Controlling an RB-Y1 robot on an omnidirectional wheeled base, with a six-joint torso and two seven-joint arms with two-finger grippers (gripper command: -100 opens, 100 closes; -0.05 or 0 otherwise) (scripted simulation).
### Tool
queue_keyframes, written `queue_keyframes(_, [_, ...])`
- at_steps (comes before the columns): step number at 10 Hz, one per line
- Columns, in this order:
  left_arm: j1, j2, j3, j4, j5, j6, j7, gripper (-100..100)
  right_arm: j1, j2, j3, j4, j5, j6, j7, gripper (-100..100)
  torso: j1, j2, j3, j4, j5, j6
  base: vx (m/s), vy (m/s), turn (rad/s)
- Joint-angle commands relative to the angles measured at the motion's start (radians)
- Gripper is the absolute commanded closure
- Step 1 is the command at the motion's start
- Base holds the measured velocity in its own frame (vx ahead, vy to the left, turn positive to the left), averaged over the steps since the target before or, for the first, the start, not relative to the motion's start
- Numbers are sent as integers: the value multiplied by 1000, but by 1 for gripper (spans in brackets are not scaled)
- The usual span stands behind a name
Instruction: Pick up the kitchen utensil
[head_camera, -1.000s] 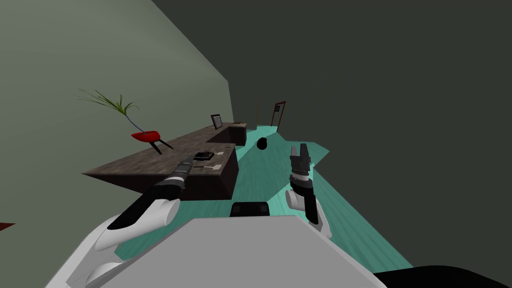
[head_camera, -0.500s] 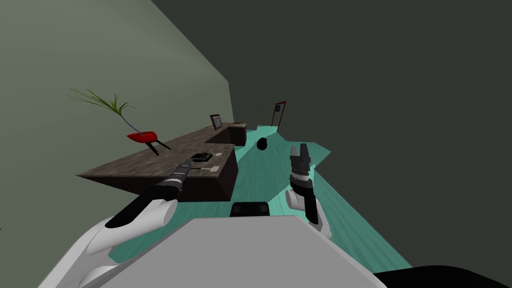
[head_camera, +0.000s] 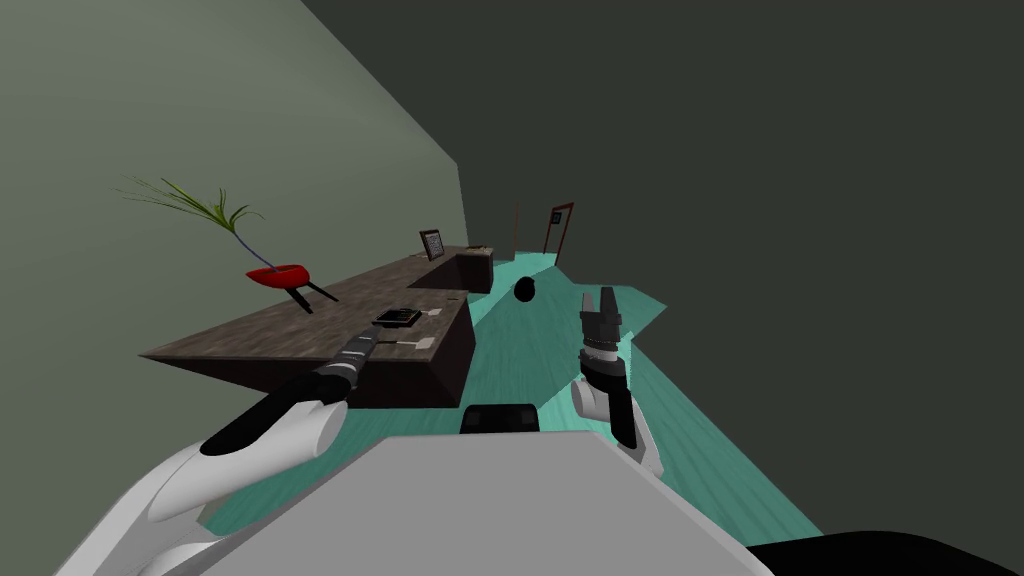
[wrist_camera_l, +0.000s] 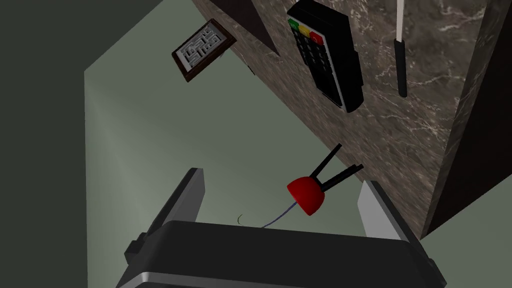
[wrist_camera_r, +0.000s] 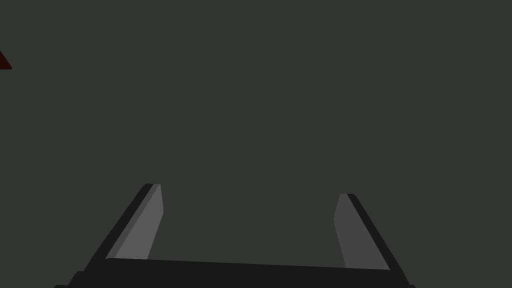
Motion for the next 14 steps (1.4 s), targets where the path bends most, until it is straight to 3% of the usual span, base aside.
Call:
queue_keyframes(1, [11, -4, 13, 5, 7, 50, -18, -100, 0, 0, 0, 0, 0, 0, 0, 0, 0, 0, 0, 0, 0, 0, 124, -38, 31])
queue_keyframes(8, [24, -5, 40, 10, 29, 221, -45, -100, 0, 0, 0, 0, 0, 0, 0, 0, 2, -3, -2, -1, 0, 0, 90, -6, 18])
queue_keyframes(14, [44, -9, 75, 26, 69, 399, -82, -100, 0, 0, 0, 0, 0, 0, 0, 0, 2, -4, -2, -1, 1, 0, 120, 1, 28])
